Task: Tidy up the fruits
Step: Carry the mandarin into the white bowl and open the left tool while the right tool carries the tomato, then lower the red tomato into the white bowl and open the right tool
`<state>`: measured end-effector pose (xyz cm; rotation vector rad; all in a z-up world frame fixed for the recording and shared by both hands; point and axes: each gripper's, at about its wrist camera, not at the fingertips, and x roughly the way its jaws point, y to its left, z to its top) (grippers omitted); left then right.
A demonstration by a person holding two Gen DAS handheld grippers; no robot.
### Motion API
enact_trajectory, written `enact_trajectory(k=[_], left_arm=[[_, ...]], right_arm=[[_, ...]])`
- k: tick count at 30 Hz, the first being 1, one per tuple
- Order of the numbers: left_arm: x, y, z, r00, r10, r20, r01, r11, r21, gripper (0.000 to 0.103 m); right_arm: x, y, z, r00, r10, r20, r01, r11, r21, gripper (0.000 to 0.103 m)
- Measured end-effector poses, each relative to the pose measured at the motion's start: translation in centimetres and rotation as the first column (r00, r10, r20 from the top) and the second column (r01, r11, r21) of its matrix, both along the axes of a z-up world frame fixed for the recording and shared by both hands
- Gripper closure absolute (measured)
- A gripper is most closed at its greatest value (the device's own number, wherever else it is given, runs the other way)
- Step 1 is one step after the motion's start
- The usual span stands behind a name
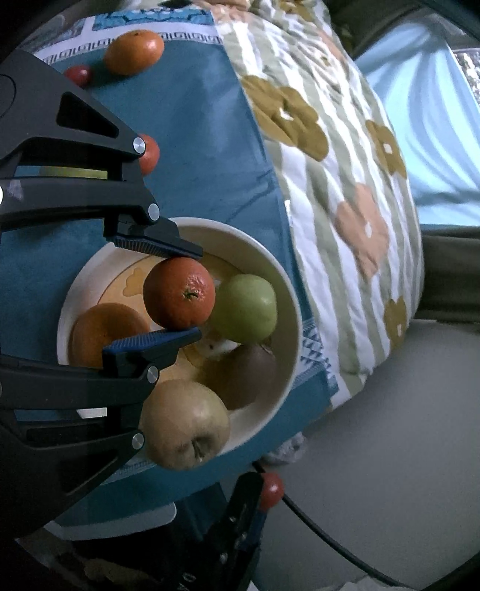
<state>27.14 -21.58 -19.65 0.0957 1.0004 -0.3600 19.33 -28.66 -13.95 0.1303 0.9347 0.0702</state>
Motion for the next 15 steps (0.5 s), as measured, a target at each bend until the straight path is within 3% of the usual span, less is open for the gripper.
enact_trajectory(k=[6, 7, 8, 10, 15], left_arm=[[0.1, -0.1, 0.0, 1.000, 0.005, 0.010, -0.005, 1.000, 0.024, 0.061], [0.1, -0.1, 0.2, 1.000, 0.002, 0.014, -0.003, 1.000, 0.023, 0.054], [0.0, 0.0, 0.4, 1.000, 0.004, 0.019, -0.004, 1.000, 0.025, 0.030], [-0.4, 0.3, 0.9, 0.999, 0.015, 0.045, -0.016, 0.999, 0.032, 0.000], [-1.1, 1.6, 1.9, 0.998, 0.029, 0.061, -0.029, 1.000, 0.011, 0.000]], right_arm=[[0.3, -0.6, -0.4, 1.000, -0.004, -0.006, 0.004, 1.000, 0.017, 0.075], [0.3, -0.6, -0.4, 1.000, -0.002, -0.005, 0.002, 1.000, 0.015, 0.075], [0.3, -0.6, -0.4, 1.000, -0.001, -0.005, 0.001, 1.000, 0.014, 0.075], [0.4, -0.4, -0.2, 1.000, 0.001, 0.000, -0.001, 1.000, 0.014, 0.075], [0.4, 0.1, 0.2, 1.000, 0.006, 0.011, -0.007, 1.000, 0.016, 0.075]])
